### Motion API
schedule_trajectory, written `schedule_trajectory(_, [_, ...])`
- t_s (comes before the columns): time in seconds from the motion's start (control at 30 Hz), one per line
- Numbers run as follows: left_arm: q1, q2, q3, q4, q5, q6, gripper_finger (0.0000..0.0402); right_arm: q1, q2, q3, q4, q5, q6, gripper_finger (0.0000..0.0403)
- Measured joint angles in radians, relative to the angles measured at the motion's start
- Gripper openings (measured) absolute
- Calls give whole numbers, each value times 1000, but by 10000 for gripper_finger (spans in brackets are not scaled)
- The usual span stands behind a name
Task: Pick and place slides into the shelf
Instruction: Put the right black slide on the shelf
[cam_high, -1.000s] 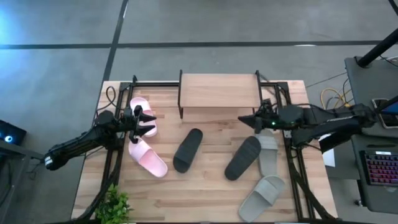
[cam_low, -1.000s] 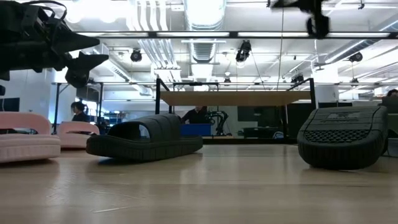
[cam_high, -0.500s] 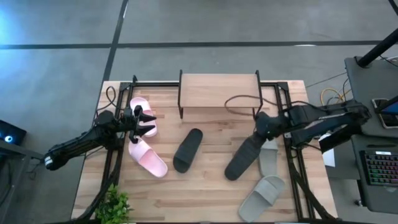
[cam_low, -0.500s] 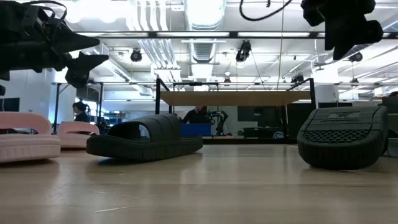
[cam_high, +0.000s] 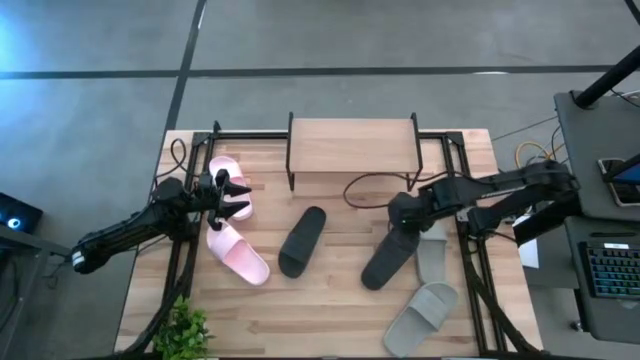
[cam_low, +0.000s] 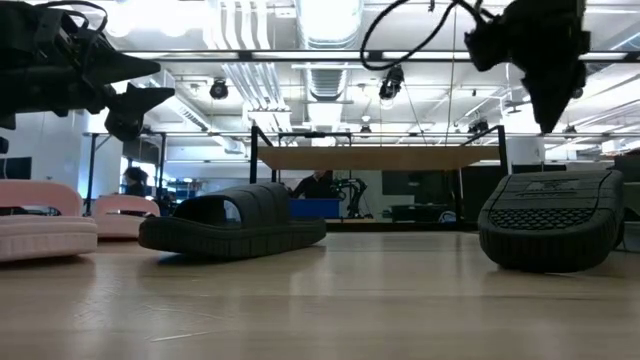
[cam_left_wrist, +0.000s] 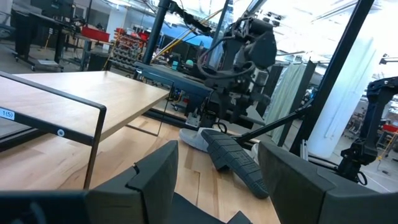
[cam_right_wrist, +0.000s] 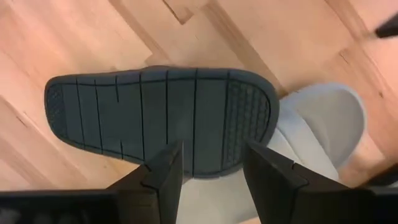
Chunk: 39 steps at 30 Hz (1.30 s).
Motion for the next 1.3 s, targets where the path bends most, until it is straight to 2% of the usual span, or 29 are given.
schedule_trajectory(0.17, [0, 0, 0, 0, 0, 0, 208, -19, 91, 102, 28, -56, -207, 155])
schedule_trajectory(0.37, [0, -1, 0, 0, 0, 0, 208, -39, 295, 273, -36, -58, -612, 153])
schedule_trajectory(0.47, [0, -1, 0, 0, 0, 0, 208, -70, 409, 338, -116, -62, -718, 153])
schedule_trajectory(0.57, [0, -1, 0, 0, 0, 0, 208, -109, 501, 364, -179, -134, -805, 153])
schedule_trajectory(0.63, [0, -1, 0, 0, 0, 0, 208, -127, 545, 364, -202, -180, -868, 153])
schedule_trajectory(0.73, [0, -1, 0, 0, 0, 0, 208, -137, 586, 362, -239, -189, -964, 153])
schedule_trajectory(0.93, [0, -1, 0, 0, 0, 0, 208, -141, 603, 362, -254, -189, -1092, 153])
schedule_trajectory(1.3, [0, -1, 0, -1, 0, 0, 208, -164, 639, 361, -239, -217, -1159, 153])
